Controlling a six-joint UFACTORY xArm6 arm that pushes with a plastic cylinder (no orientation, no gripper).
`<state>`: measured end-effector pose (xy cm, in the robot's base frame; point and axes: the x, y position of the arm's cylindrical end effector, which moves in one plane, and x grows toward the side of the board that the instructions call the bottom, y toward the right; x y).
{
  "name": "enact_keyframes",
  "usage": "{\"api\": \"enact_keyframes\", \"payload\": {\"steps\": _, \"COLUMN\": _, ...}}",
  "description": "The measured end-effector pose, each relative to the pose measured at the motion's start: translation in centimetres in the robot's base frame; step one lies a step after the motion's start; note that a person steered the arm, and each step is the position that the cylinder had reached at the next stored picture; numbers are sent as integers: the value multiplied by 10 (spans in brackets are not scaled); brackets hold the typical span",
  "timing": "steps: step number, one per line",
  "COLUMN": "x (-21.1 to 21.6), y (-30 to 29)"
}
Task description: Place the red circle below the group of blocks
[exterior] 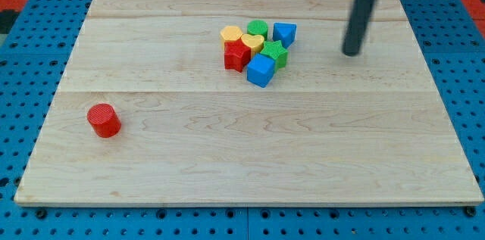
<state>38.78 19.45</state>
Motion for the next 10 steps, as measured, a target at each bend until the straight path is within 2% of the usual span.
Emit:
{"api": "enact_keyframes", "payload": {"steps": 1, "x": 110, "y": -19}}
{"api": "enact_keyframes", "payload": {"steps": 2, "x": 172, "y": -120}}
{"api": "enact_keyframes", "payload": {"steps": 3, "x": 162, "y": -254}}
{"api": "enact_keyframes", "payload": {"steps": 4, "x": 146, "y": -324}}
{"api": "enact_keyframes", "payload": {"steps": 5, "x": 150, "y": -378}}
{"api": "enact_keyframes", "payload": {"steps": 6, "x": 184, "y": -386}}
{"api": "enact_keyframes", "payload": {"steps": 7, "x": 141, "y": -471}}
{"api": "enact_keyframes", "payload": {"steps": 8, "x": 104, "y": -403}}
{"api": "enact_keyframes", "payload": {"steps": 9, "x": 107, "y": -285}}
{"api": "enact_keyframes", "payload": {"steps": 10, "x": 110, "y": -327}}
